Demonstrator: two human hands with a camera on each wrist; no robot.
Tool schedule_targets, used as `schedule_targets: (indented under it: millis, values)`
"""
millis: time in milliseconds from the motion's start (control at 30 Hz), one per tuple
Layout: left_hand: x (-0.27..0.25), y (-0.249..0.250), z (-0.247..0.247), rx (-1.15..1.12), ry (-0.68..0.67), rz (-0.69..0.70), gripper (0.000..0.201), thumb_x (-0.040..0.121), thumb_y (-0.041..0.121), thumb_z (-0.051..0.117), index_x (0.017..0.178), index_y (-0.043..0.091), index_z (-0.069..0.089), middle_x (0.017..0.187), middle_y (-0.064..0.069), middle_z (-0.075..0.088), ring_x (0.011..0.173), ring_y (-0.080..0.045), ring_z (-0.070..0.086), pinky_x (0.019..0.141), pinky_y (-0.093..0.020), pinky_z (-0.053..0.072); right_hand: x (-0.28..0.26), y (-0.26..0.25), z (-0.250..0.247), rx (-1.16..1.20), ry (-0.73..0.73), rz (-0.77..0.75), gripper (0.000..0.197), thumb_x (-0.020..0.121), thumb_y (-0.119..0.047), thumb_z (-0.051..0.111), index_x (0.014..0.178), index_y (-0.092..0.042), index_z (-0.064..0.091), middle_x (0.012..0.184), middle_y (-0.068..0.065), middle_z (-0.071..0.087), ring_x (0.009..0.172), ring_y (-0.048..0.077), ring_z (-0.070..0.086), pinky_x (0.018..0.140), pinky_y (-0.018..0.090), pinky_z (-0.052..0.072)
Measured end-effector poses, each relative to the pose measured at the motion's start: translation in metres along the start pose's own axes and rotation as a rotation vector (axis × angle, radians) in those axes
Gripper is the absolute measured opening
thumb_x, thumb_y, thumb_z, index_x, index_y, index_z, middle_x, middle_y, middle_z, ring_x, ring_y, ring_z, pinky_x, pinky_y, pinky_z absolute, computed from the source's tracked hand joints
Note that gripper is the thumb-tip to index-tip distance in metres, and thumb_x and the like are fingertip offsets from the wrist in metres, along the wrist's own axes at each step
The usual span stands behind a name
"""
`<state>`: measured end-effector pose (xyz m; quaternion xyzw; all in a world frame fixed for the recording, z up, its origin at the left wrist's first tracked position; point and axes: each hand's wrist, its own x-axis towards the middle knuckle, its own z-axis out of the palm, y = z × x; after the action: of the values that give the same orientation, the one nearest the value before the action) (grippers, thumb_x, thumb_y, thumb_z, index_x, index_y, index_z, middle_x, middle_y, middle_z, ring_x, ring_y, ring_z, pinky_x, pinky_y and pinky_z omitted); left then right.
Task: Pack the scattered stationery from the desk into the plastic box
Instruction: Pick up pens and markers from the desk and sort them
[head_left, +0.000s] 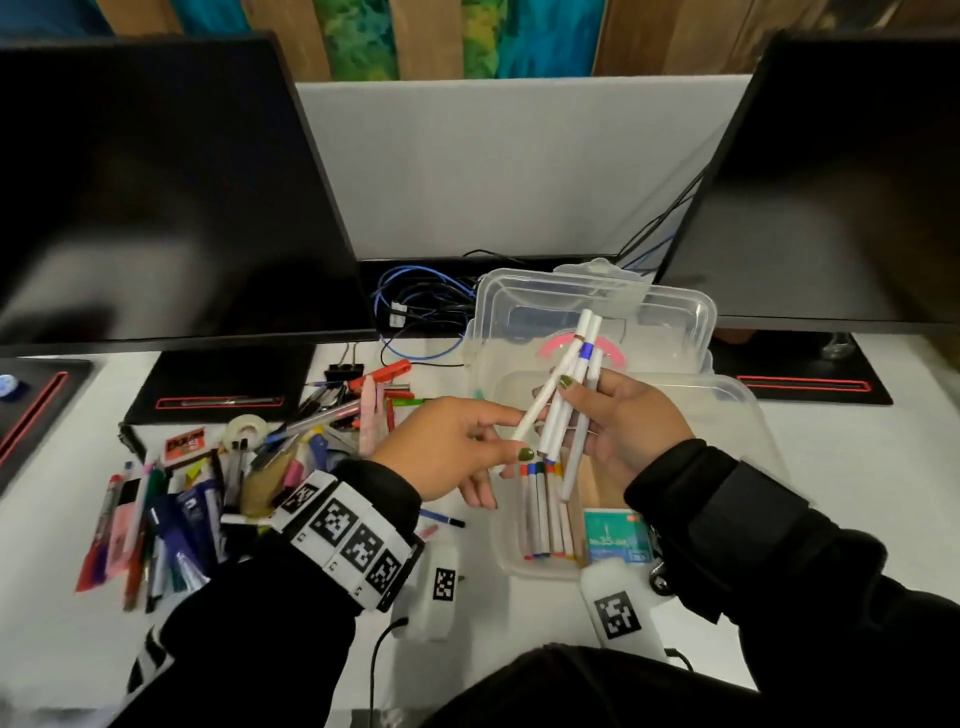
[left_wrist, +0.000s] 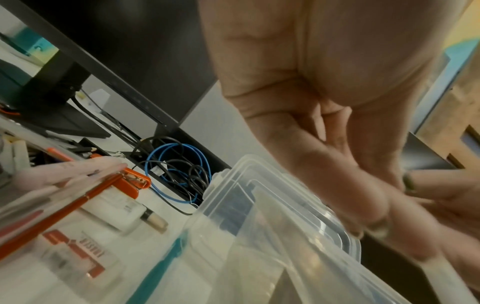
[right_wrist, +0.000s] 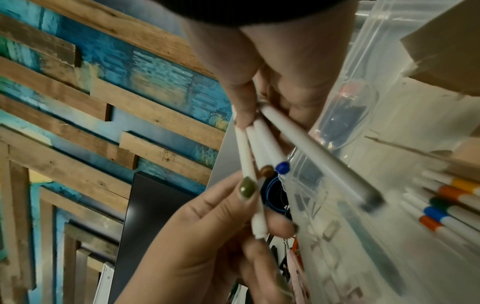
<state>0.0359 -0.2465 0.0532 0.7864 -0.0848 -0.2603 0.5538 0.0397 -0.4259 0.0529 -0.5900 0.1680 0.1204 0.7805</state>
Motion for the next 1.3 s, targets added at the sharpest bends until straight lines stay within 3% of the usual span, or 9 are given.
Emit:
schedule_targets:
  millis: [133,267,533,633,767,933,1000,1133,1300]
  values:
    - [0.001,-0.001,0.021,0.107,0.014,-0.034,0.047,0.093,0.017,0.056,0.135,0.032,0.044,0.078,-0.008,0.068,0.052,-0.026,0.062,0.052,-0.034,0.055,0.005,0.002,-0.007,-0.092,0.034,0.002,0.011,0.091,-0.005,0.056,0.094,-0.007,0.066,0.103,0.024,0.067,0.092,0.036,0.065,0.082,0.043,0.054]
    - [0.001,0.0,0.032,0.188,0.094,-0.004,0.065,0.092,0.02,0.057,0.142,0.047,0.025,0.079,-0.005,0.068,0.049,-0.022,0.061,0.049,-0.03,0.053,0.007,0.003,-0.013,-0.125,0.018,0.011,0.013,0.09,-0.005,0.057,0.087,-0.012,0.067,0.088,0.014,0.069,0.08,0.027,0.066,0.08,0.04,0.055]
    - [0.004,0.001,0.039,0.232,0.118,-0.022,0.068,0.087,0.026,0.064,0.143,0.042,0.028,0.075,-0.001,0.066,0.049,-0.02,0.06,0.046,-0.027,0.052,0.008,0.005,-0.013,-0.173,-0.056,0.126,0.018,0.09,-0.01,0.058,0.106,-0.005,0.065,0.1,0.018,0.07,0.09,0.03,0.069,0.084,0.043,0.055]
    - [0.006,-0.001,0.037,0.224,0.103,-0.031,0.071,0.084,0.028,0.068,0.143,0.037,0.03,0.075,0.0,0.066,0.052,-0.019,0.062,0.05,-0.026,0.054,0.013,0.005,-0.011,-0.212,-0.07,0.175,0.019,0.09,-0.008,0.058,0.107,-0.002,0.064,0.096,0.017,0.07,0.081,0.026,0.07,0.08,0.04,0.057]
    - [0.01,-0.008,0.03,0.377,0.103,0.017,0.07,0.08,0.038,0.07,0.142,0.033,0.036,0.077,0.004,0.068,0.058,0.002,0.057,0.06,-0.006,0.045,0.02,0.008,-0.011,-0.296,-0.061,0.235,0.017,0.088,-0.004,0.06,0.104,-0.002,0.064,0.09,0.015,0.07,0.075,0.024,0.069,0.081,0.04,0.057]
    - [0.017,-0.015,0.016,0.493,0.062,0.06,0.056,0.083,0.042,0.066,0.135,0.036,0.047,0.079,0.01,0.062,0.065,0.006,0.052,0.07,-0.003,0.039,0.03,0.018,-0.006,-0.51,-0.067,0.277,0.01,0.089,-0.012,0.061,0.096,-0.007,0.066,0.099,0.017,0.07,0.095,0.033,0.067,0.095,0.047,0.05]
    - [0.021,-0.018,0.01,0.53,0.089,0.114,0.049,0.085,0.038,0.064,0.132,0.037,0.049,0.085,0.014,0.054,0.065,0.008,0.046,0.068,-0.002,0.035,0.037,0.024,-0.006,-0.595,-0.058,0.298,0.006,0.087,-0.013,0.064,0.092,-0.011,0.067,0.105,0.017,0.069,0.101,0.033,0.065,0.096,0.046,0.049]
    - [0.03,-0.025,0.001,0.495,0.149,0.171,0.049,0.088,0.024,0.063,0.133,0.035,0.048,0.111,0.012,0.041,0.075,0.002,0.047,0.084,-0.011,0.04,0.051,0.039,-0.008,-0.741,-0.036,0.392,0.034,0.08,-0.013,0.07,0.114,-0.011,0.064,0.114,0.008,0.066,0.106,0.027,0.063,0.09,0.037,0.053]
    - [0.037,-0.029,-0.01,0.524,0.049,0.155,0.061,0.085,0.028,0.066,0.14,0.034,0.039,0.152,0.021,0.012,0.108,0.004,0.043,0.091,-0.011,0.034,0.058,0.051,-0.006,-0.808,-0.02,0.462,0.04,0.074,-0.017,0.072,0.112,-0.009,0.062,0.116,0.011,0.063,0.107,0.029,0.062,0.09,0.045,0.053]
